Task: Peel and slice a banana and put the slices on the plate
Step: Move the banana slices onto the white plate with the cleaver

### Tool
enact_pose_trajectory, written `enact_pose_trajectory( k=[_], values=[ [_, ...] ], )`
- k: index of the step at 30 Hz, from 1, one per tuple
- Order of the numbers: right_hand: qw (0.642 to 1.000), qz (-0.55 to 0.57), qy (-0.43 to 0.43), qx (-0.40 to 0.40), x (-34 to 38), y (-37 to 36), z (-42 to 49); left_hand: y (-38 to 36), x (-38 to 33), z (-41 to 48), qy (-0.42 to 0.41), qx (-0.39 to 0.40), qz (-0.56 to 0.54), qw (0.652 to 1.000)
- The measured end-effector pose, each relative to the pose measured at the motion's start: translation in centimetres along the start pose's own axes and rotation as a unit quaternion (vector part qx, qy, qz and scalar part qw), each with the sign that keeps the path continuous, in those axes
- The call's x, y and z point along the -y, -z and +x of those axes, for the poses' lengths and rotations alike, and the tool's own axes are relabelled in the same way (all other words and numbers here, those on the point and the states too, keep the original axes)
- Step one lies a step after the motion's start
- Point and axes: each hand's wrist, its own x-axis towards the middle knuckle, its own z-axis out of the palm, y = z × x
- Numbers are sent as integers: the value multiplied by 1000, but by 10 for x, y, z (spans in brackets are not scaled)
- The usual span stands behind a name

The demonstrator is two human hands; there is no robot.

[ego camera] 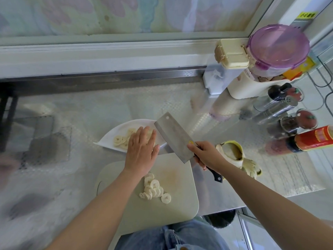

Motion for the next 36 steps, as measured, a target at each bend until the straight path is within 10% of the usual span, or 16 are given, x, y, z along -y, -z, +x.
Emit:
enact_pose_trajectory(
  k=[19,36],
  values=[
    [1000,-3,18,16,-29,-9,-29,4,-2,-28,42,-183,-65,980],
    [986,-158,38,37,-86,-62,-67,-59,-6,-155,104,-83,-150,980]
  ],
)
